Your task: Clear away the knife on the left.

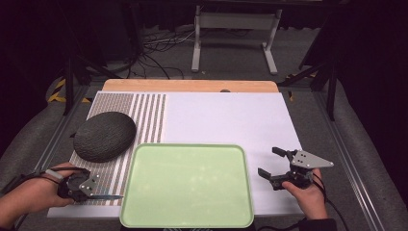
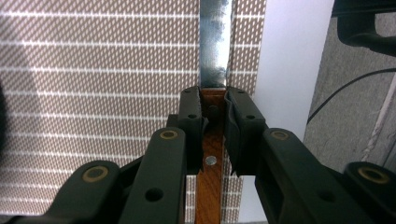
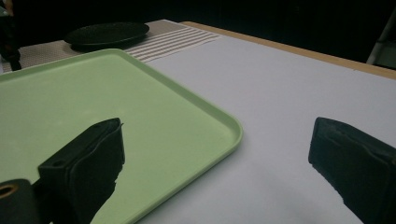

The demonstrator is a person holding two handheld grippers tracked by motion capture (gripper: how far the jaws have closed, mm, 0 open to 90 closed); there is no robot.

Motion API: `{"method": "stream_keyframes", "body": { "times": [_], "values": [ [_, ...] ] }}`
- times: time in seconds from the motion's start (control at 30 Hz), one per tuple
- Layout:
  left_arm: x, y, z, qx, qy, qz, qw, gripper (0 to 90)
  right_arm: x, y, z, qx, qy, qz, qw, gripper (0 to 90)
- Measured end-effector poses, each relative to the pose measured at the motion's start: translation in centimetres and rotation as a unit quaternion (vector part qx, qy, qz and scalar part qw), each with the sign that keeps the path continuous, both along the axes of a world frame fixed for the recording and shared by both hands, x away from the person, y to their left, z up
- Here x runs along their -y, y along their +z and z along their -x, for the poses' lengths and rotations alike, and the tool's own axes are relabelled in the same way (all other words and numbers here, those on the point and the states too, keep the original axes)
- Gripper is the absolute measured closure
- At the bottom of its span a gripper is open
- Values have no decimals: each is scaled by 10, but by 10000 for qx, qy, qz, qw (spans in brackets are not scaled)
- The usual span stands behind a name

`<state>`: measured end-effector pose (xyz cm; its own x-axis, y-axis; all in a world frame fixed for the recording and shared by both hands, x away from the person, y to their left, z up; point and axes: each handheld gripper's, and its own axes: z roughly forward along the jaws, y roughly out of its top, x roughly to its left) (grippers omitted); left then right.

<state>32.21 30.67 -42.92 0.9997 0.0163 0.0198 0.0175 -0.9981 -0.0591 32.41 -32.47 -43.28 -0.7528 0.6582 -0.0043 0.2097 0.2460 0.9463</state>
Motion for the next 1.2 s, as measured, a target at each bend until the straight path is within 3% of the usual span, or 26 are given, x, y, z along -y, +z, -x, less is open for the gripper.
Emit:
{"method": "stream_keyframes", "body": {
  "times": [0.17,0.3,0.37,0.57,0.73,0.9,1.0,1.1,1.13,1.2],
  "values": [
    [-6,10,-2,49,155,8,9999,778,0,0,0,-2,16,-11,10000,42],
    [-10,24,-3,102,422,179,9989,778,0,0,-1,-5,2,-7,10000,42],
    [-10,27,-4,117,427,208,9988,779,1,0,-1,0,-4,-32,10000,42],
    [-9,40,-8,137,744,448,9961,778,2,1,0,0,-10,-54,10000,42],
    [-8,50,-11,-14,1321,794,9880,778,3,1,0,13,-26,-64,10000,43],
    [-5,56,-13,-139,1825,925,9787,778,3,1,0,17,-23,-70,10000,43],
    [-3,60,-14,-250,2166,1094,9698,778,4,1,0,17,-30,-64,10000,42],
    [-1,63,-15,-284,2401,1191,9630,779,4,1,0,7,-39,-69,10000,43],
    [-1,63,-15,-284,2401,1191,9630,778,4,1,0,7,-39,-69,10000,43],
    [1,65,-16,-288,2574,1265,9576,778,4,1,0,9,-42,-79,10000,43]
  ]
}}
